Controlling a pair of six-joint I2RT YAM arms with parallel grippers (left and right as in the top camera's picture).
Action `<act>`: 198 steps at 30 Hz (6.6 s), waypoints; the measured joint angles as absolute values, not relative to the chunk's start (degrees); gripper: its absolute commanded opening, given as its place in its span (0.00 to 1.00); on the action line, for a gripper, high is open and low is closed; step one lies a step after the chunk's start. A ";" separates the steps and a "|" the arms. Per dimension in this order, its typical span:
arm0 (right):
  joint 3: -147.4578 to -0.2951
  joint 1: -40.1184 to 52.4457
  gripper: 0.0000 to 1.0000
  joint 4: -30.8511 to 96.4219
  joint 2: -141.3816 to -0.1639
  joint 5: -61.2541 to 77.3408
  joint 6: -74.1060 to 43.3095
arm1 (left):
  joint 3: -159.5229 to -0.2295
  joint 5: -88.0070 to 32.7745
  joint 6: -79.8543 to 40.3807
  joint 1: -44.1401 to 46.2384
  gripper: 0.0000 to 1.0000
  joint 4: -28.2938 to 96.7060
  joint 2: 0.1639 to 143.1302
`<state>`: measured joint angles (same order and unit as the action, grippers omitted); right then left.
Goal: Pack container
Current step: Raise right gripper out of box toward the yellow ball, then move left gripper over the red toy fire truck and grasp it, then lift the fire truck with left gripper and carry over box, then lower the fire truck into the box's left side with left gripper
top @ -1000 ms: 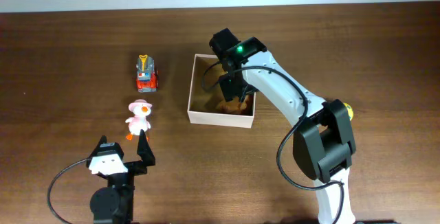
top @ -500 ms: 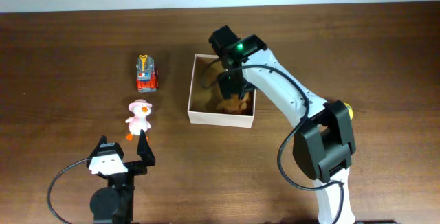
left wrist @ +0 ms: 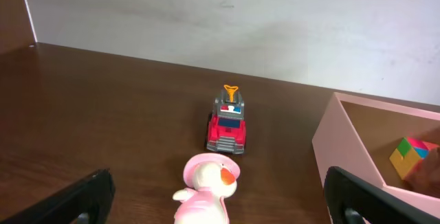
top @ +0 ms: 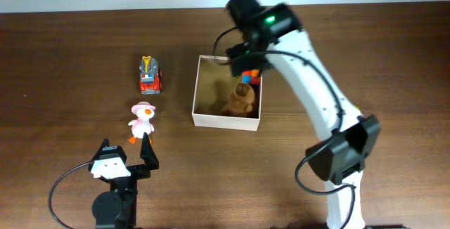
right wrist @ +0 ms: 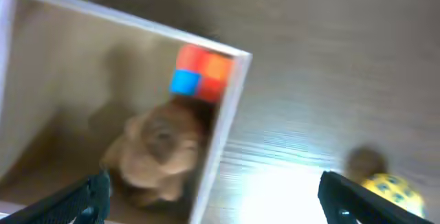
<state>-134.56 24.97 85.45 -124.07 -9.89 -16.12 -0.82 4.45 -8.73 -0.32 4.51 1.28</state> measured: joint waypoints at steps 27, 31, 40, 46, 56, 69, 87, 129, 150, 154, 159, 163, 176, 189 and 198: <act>-135.63 3.18 0.99 92.68 -120.36 -11.81 -16.51 | -0.82 3.57 -8.75 -0.32 0.99 3.49 1.28; -135.63 3.18 0.99 92.68 -120.36 -11.81 -16.51 | -1.02 0.93 -8.71 -0.32 0.99 4.01 1.34; -135.63 3.18 0.99 92.84 -120.33 -11.79 -16.49 | -23.64 4.43 -7.03 -0.32 0.99 16.14 19.51; -135.63 3.18 0.99 92.82 -120.33 -11.79 -16.51 | -52.95 5.32 -5.10 -0.36 0.99 31.29 48.95; -135.66 3.18 0.99 92.82 -120.31 -11.81 -16.51 | -90.45 1.98 -4.40 -0.36 0.99 43.05 91.39; -135.66 3.18 0.99 92.82 -120.31 -11.81 -16.49 | -91.79 1.43 0.51 -0.08 0.99 37.30 108.25; -135.66 3.18 0.99 92.82 -120.31 -11.81 -16.49 | -91.79 0.75 2.87 0.30 0.99 31.94 123.96; -135.66 3.18 0.99 92.82 -120.31 -11.81 -16.51 | -93.56 -0.05 3.66 0.30 0.50 33.34 124.77; -135.66 3.18 0.99 92.82 -120.31 -11.81 -16.51 | -94.04 -0.27 3.55 13.34 0.49 42.72 102.08; -135.66 3.18 0.99 92.82 -120.31 -11.79 -16.53 | -94.45 -0.34 3.46 18.94 0.50 43.88 100.79; -135.66 3.18 0.99 92.82 -120.31 -11.81 -16.51 | -94.50 -0.73 3.40 24.27 0.49 46.24 100.82; -135.66 3.18 0.98 92.82 -120.31 -11.81 -16.51 | -94.50 -0.73 2.13 25.93 0.49 46.24 100.82; -135.66 3.18 0.99 92.82 -120.31 -11.81 -16.53 | -94.50 -0.71 -0.45 26.13 0.50 46.13 108.42; -135.66 3.18 0.99 92.82 -120.31 -11.81 -16.49 | -94.50 0.86 -4.34 26.13 0.50 42.85 116.64; -135.66 3.18 0.99 92.82 -120.31 -11.81 -16.51 | -94.50 4.34 -7.14 26.13 0.52 40.47 117.93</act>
